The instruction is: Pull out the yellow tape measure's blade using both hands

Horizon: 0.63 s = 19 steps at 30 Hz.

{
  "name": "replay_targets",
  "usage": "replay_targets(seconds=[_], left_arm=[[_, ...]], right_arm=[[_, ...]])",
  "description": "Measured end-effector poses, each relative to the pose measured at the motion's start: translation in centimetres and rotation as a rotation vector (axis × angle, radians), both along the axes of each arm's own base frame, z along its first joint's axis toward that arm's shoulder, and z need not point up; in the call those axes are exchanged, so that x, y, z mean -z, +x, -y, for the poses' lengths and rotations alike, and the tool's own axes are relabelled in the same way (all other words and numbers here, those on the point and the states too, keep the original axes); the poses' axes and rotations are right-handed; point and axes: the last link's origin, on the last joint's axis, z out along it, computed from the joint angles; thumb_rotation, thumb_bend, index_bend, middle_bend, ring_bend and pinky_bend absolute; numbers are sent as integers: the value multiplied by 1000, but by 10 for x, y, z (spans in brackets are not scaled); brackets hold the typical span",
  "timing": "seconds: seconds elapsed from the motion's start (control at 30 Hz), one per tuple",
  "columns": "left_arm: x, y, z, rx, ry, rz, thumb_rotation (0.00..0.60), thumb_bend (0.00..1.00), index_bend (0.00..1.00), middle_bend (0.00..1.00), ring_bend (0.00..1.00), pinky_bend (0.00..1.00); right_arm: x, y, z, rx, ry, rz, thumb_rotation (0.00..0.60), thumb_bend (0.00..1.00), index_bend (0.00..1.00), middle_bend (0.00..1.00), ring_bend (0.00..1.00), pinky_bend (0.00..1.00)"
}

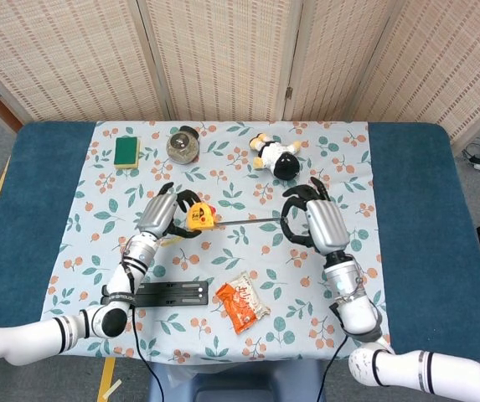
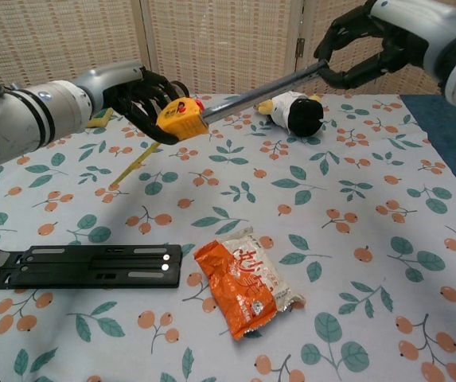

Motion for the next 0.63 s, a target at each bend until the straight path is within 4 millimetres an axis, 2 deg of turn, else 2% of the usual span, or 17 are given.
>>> replay_targets(seconds=[0.4,0.63], left_arm=[[-12,-59,-3,-47,4,-52,600,359,597,550,469,70],[-19,-80,-2,-73,9,-41,600,359,597,552,468,63]], right_arm=[[-80,-53,-15,99,-99,19,600,580,680,329,194,0],[-110,-76,-25,148,-115,61,600,579,680,327,192,0]])
